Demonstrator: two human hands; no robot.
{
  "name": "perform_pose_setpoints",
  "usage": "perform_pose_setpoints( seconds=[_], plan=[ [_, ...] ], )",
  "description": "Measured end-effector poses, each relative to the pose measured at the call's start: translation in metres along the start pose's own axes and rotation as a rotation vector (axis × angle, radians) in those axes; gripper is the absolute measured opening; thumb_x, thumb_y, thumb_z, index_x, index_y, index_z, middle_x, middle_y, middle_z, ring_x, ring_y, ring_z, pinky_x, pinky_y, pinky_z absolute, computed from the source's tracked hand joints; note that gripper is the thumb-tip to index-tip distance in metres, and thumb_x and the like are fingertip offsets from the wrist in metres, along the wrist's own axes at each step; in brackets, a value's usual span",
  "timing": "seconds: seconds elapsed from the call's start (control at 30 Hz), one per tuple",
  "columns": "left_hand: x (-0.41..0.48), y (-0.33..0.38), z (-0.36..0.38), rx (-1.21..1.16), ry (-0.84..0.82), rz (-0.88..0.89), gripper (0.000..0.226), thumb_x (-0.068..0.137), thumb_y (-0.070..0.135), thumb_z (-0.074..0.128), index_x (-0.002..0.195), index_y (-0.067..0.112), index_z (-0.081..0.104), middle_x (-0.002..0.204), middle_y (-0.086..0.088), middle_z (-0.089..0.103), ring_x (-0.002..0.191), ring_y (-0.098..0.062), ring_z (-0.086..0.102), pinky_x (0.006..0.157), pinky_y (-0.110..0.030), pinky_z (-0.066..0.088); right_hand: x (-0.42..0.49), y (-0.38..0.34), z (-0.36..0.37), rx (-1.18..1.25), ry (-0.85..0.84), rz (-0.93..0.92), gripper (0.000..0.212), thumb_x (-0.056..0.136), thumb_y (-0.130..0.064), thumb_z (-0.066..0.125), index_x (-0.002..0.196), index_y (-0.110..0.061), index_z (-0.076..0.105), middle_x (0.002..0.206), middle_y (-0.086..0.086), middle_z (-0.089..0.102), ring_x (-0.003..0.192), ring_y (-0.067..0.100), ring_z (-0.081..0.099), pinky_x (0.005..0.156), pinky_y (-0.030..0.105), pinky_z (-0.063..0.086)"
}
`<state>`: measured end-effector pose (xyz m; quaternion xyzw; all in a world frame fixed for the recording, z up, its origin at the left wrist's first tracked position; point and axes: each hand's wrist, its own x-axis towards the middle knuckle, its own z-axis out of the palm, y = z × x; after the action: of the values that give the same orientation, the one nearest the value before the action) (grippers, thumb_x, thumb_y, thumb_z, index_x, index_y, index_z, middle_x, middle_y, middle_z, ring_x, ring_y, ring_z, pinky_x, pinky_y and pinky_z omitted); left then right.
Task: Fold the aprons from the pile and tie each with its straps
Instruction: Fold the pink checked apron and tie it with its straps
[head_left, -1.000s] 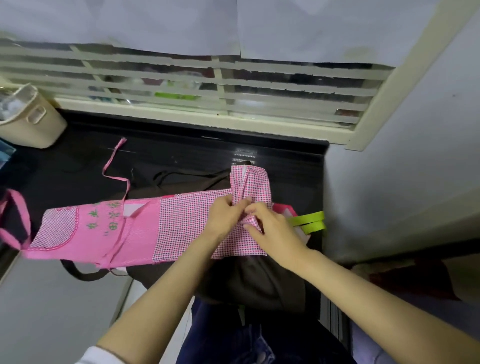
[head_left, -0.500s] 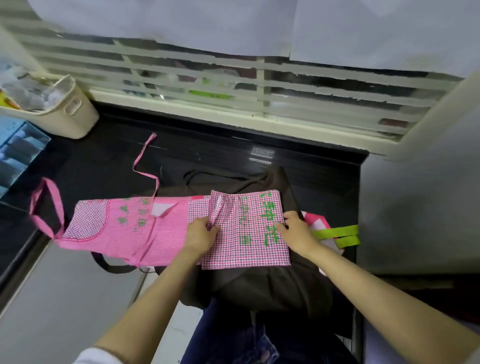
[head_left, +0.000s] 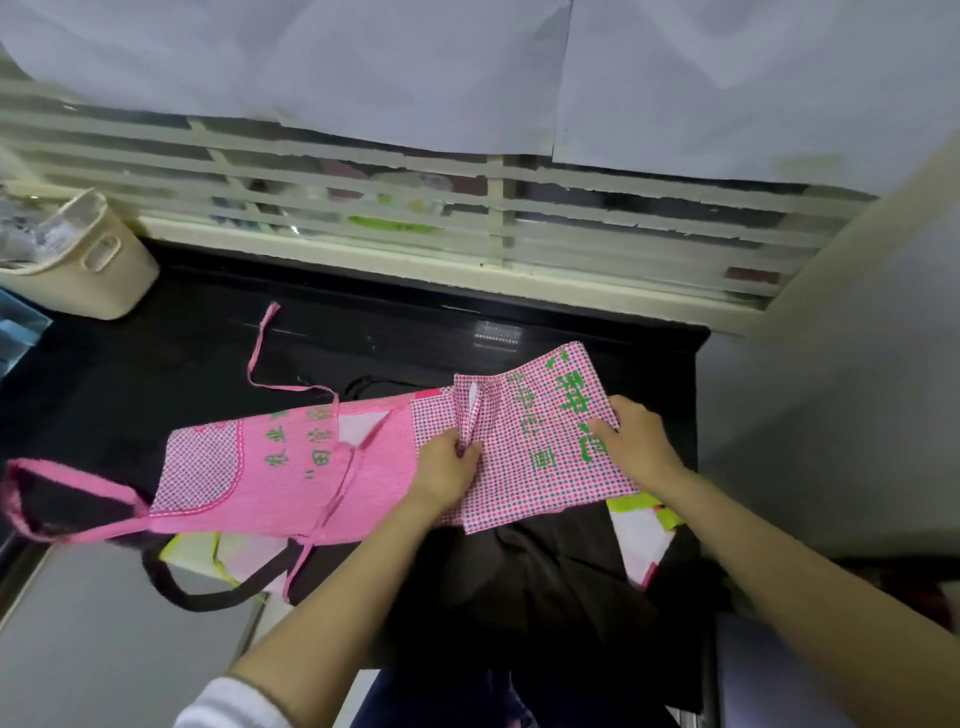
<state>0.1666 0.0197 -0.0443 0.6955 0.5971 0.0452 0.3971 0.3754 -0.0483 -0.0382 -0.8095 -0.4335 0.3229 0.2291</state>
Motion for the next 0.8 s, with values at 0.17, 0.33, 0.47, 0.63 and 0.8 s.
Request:
perform_pose_setpoints(
  seconds=[0.17, 0.33, 0.47, 0.63, 0.8],
  plan=[
    [0.008, 0.054, 0.032, -0.077, -0.108, 0.114, 0.019, 0.096, 0.017, 0.051, 0.090, 0.001, 0.058, 0.094, -0.019, 0.063, 0.079, -0.022, 0.051, 0.060, -0.021, 0.026, 0.016, 0.030, -0.053, -0.047, 0.138, 0.075, 0.015, 0.094, -0.010, 0.053, 0.101, 0.001, 0.060, 0.102, 0.016, 0.064, 0.091, 0.028, 0.059, 0.068, 0.027, 0.035],
    [0.016, 0.080, 0.044, -0.117, -0.195, 0.137, 0.023, 0.097, 0.016, 0.049, 0.104, -0.002, 0.060, 0.100, -0.011, 0.063, 0.090, -0.022, 0.056, 0.064, -0.016, 0.032, 0.021, 0.045, -0.065, -0.178, 0.259, 0.076, 0.023, 0.092, -0.005, 0.043, 0.111, -0.003, 0.055, 0.106, 0.012, 0.060, 0.098, 0.031, 0.057, 0.077, 0.035, 0.043],
    [0.020, 0.085, 0.024, -0.234, -0.205, 0.186, 0.016, 0.096, 0.017, 0.050, 0.098, 0.007, 0.062, 0.096, -0.006, 0.065, 0.091, -0.025, 0.063, 0.078, -0.027, 0.047, 0.017, 0.026, -0.029, -0.254, 0.147, -0.117, 0.042, 0.088, -0.006, 0.044, 0.130, -0.011, 0.047, 0.128, 0.010, 0.052, 0.118, 0.031, 0.049, 0.100, 0.040, 0.040],
    [0.017, 0.078, -0.039, -0.575, -0.068, 0.287, 0.018, 0.093, 0.011, 0.053, 0.087, 0.024, 0.064, 0.088, 0.004, 0.068, 0.080, -0.010, 0.063, 0.074, -0.025, 0.052, -0.001, -0.035, 0.002, -0.063, 0.077, -0.176, 0.055, 0.099, -0.027, 0.042, 0.148, -0.013, 0.021, 0.153, 0.005, 0.026, 0.140, 0.022, 0.025, 0.114, 0.036, 0.023],
    [0.028, 0.002, -0.085, -0.400, 0.203, 0.140, 0.010, 0.089, 0.023, 0.056, 0.089, 0.024, 0.066, 0.101, -0.008, 0.067, 0.094, -0.028, 0.061, 0.085, -0.039, 0.048, -0.001, -0.067, 0.035, -0.153, -0.006, -0.317, 0.055, 0.101, -0.032, 0.034, 0.150, -0.016, 0.015, 0.158, 0.001, 0.013, 0.145, 0.016, 0.012, 0.115, 0.026, 0.006]
  ],
)
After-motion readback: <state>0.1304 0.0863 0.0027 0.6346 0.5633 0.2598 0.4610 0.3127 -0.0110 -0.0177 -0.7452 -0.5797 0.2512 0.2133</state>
